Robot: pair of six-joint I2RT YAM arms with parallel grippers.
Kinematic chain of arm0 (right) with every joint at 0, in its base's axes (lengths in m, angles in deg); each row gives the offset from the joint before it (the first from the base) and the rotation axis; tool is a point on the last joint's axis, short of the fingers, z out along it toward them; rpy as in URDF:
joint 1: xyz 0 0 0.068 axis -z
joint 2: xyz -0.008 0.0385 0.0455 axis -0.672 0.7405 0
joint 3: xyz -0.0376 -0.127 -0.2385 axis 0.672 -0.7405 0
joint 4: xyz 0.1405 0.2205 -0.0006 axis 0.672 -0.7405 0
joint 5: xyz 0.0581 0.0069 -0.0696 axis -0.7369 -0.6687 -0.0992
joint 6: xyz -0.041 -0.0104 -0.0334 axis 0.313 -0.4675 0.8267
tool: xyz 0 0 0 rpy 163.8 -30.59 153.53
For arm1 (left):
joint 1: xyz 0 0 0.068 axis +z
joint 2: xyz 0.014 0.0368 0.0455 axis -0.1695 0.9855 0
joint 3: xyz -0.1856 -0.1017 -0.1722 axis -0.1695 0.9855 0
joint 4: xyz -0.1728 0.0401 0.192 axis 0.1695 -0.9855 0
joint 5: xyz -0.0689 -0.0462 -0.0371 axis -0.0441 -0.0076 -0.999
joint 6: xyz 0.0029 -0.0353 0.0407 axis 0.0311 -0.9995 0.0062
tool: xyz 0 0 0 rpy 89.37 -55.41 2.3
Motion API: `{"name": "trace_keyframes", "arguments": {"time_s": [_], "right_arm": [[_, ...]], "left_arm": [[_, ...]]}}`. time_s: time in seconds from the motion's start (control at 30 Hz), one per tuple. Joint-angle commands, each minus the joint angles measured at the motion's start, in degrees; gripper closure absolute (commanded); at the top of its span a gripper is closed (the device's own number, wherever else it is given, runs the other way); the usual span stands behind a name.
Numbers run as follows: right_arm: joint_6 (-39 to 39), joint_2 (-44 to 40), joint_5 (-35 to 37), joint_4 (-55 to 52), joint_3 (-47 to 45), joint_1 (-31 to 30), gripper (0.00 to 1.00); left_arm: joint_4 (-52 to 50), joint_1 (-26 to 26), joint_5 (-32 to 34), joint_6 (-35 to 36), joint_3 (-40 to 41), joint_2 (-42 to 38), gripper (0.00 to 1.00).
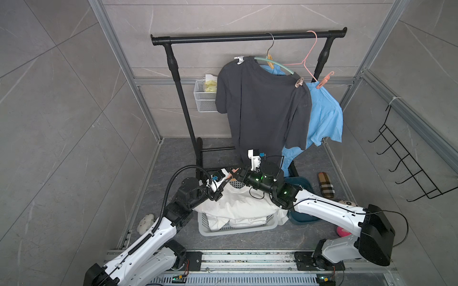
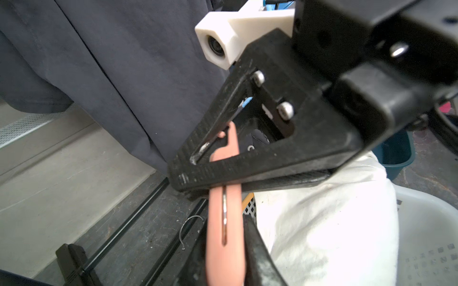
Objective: Use clothespins to secure the t-shirt on both sides of the hanger
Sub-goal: Open the clothespin, then clamp the T-shirt on the hanger.
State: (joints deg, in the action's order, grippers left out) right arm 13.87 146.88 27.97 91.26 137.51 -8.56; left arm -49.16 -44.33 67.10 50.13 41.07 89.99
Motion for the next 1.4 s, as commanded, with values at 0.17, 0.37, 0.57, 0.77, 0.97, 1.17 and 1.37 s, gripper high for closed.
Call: {"name": "trace_keyframes", "arguments": {"time_s": [0.17, 0.37, 0.57, 0.77, 0.97, 1.17, 1.37], "right_arm": [[24.7, 2.8, 0.6, -4.7, 7.0, 0.0, 1.00], [49.6, 7.5, -7.3, -0.2, 10.0, 0.5, 1.00], [88.2, 12.8, -26.1, -7.8, 10.9, 0.5, 1.00], [113.7, 19.3, -34.5, -17.6, 14.6, 0.7, 1.00], [118.2, 26.9, -41.0, -17.1, 21.3, 3.9, 1.00], [119.0, 32.5, -40.6, -16.9, 26.8, 4.7, 1.00], [119.7, 33.8, -40.4, -18.9, 27.8, 5.0, 1.00]], "left_arm": [[0.2, 4.5, 0.8, -10.2, -3.0, -4.1, 0.41], [2.9, 14.0, 0.3, -22.0, -2.8, -5.9, 0.38], [5.9, 23.2, 2.5, -31.8, -1.0, -6.2, 0.38], [6.4, 28.5, -0.4, -36.5, -1.1, -4.1, 0.38], [5.8, 28.9, 0.0, -34.8, -0.8, -4.2, 0.38], [5.3, 28.9, -0.5, -34.2, -0.9, -3.8, 0.38], [5.3, 29.0, -1.4, -34.0, -0.9, -3.4, 0.38]]}}
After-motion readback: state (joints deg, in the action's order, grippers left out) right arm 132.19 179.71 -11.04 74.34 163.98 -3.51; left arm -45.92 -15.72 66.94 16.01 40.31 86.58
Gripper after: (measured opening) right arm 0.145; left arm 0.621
